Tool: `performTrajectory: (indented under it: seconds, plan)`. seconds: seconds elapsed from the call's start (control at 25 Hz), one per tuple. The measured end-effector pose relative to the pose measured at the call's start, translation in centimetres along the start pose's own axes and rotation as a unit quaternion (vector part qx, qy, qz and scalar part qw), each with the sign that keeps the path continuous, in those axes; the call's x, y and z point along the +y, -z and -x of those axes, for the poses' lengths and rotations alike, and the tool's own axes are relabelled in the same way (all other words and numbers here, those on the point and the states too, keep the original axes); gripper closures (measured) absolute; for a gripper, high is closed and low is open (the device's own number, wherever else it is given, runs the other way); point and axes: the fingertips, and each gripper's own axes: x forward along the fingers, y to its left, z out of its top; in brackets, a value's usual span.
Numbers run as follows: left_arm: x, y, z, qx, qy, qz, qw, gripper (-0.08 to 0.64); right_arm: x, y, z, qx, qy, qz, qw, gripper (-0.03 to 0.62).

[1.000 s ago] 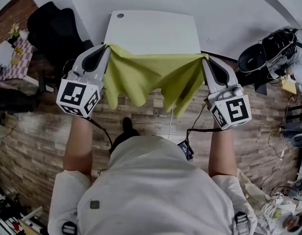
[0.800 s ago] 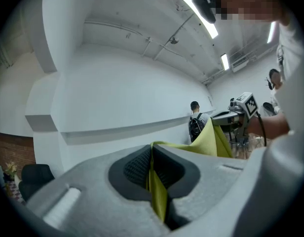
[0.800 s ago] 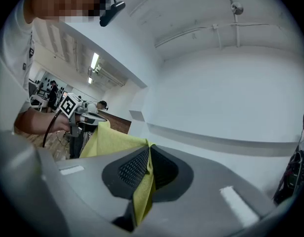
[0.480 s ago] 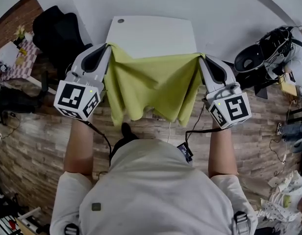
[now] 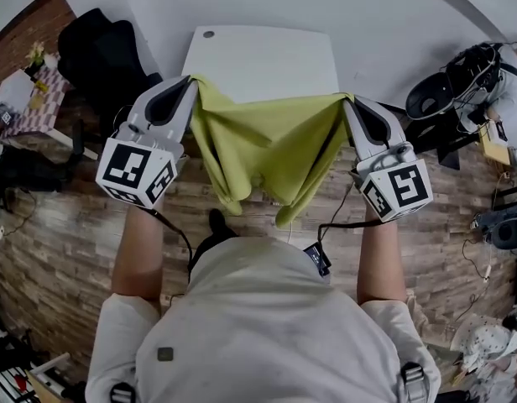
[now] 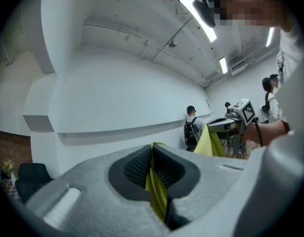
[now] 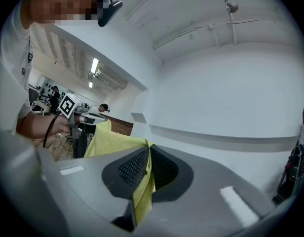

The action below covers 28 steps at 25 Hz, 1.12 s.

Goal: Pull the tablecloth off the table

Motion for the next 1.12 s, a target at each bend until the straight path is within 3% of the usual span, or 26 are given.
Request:
performTrajectory:
  seconds: [1.12]
  plan:
    - [-0.32, 0.2, -0.3, 0.0, 0.002, 0.002, 1.0, 0.552, -0.06, 0.58, -0.23, 0.002, -0.003, -0.006, 1.0, 0.575]
